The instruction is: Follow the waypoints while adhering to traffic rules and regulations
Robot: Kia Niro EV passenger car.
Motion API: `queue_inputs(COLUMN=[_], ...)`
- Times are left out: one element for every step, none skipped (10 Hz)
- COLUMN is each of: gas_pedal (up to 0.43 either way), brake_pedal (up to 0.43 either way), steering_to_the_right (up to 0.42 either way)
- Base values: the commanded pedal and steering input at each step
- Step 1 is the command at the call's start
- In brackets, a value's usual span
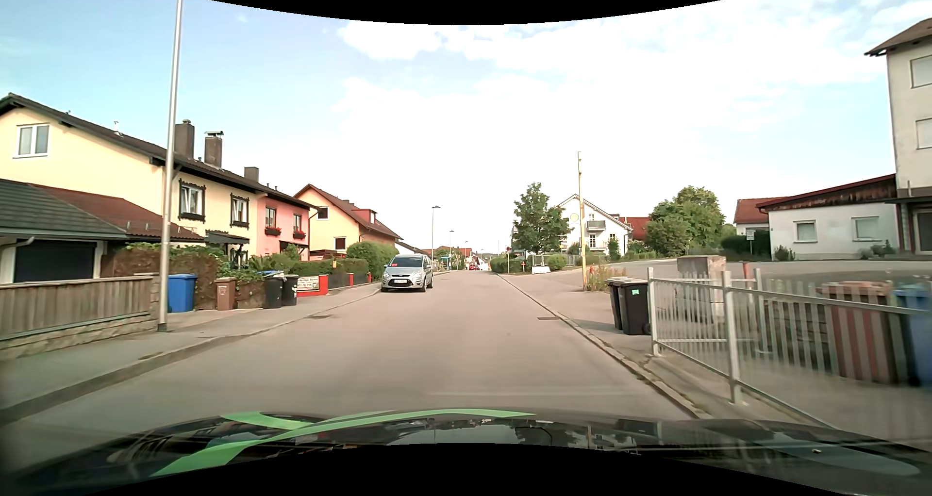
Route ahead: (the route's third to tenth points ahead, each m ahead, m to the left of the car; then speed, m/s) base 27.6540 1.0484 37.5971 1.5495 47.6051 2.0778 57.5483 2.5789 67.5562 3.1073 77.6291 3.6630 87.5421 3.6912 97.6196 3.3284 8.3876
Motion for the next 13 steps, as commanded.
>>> queue_inputs(gas_pedal=[0.15,0.15,0.15,0.118,0.118,0.118,0.118,0.13,0.13,0.138,0.157,0.169,0.169], brake_pedal=[0.0,0.0,0.0,0.0,0.0,0.0,0.0,0.0,0.0,0.0,0.0,0.0,0.0], steering_to_the_right=[-0.008,-0.008,-0.008,-0.008,-0.008,-0.009,-0.01,-0.009,-0.009,-0.01,-0.01,-0.009,-0.009])
